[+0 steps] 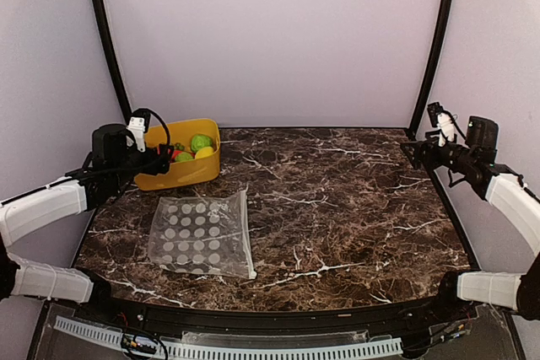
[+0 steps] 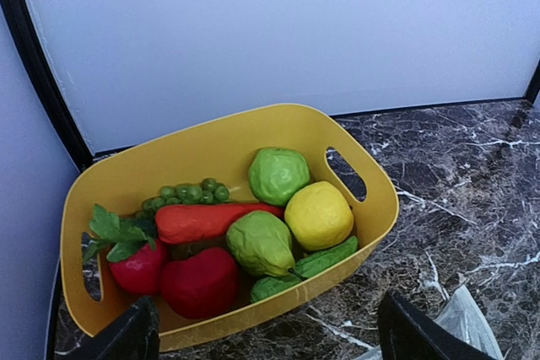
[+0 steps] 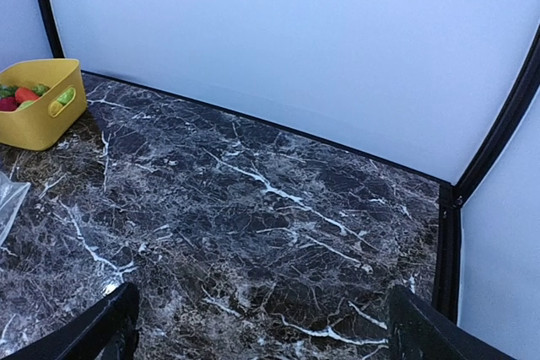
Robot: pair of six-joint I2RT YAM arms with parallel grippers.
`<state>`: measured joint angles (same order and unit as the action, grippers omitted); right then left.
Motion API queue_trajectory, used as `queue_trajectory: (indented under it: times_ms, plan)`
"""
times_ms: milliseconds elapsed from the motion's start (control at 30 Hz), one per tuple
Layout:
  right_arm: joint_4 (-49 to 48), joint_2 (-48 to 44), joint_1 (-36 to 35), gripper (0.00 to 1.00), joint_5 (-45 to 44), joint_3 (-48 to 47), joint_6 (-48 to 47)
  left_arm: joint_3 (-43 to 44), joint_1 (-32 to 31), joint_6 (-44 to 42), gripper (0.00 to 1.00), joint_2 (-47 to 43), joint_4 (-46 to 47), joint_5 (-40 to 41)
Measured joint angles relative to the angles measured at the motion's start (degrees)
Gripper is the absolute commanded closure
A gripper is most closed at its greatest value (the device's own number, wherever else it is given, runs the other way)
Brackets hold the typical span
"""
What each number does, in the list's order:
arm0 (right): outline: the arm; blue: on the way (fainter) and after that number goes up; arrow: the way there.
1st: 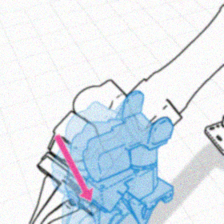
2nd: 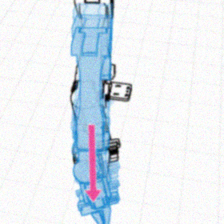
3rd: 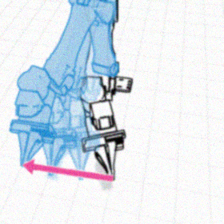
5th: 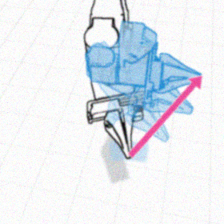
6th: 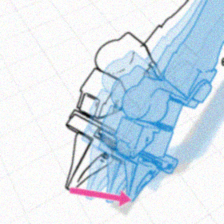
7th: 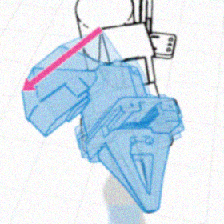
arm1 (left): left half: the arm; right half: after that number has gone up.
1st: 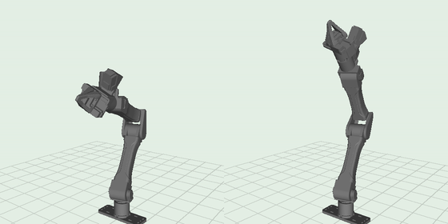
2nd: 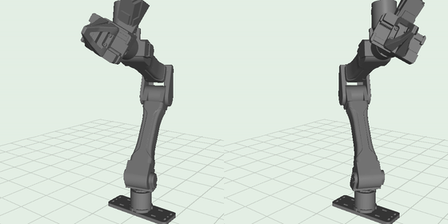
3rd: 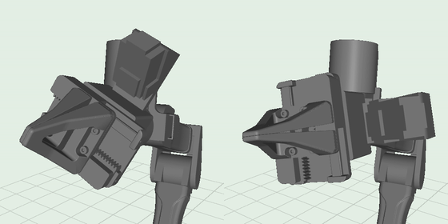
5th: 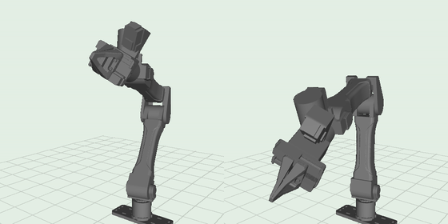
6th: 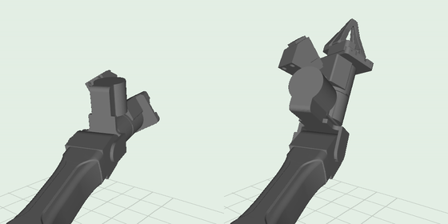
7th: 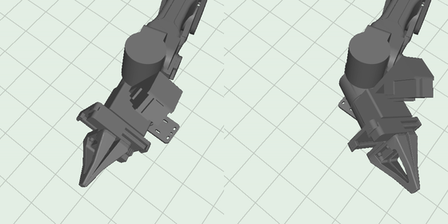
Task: Place the food in the zip-top bag and seal the zipper
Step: Move the bin to the center of the board.
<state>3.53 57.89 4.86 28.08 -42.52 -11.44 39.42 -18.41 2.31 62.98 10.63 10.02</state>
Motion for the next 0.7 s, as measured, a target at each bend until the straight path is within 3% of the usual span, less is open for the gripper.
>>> queue_trajectory:
  times_ms: [200, 467, 700]
  plan:
    - [-2.10, -0.02, 0.00, 0.01, -2.60, 1.20, -0.17, 5.25, 0.26, 3.52, 0.22, 6.51, -2.54, -5.25]
    - [-0.61, -0.92, -0.15, 0.03, 1.09, 1.92, -5.57, 27.74, -0.04, 11.19, 0.31, 19.78, -11.82, -6.49]
    - [0.61, -2.73, -0.26, 0.04, 5.88, 2.93, -8.96, 40.96, -2.64, 15.28, 0.32, 33.14, -15.72, -5.77]
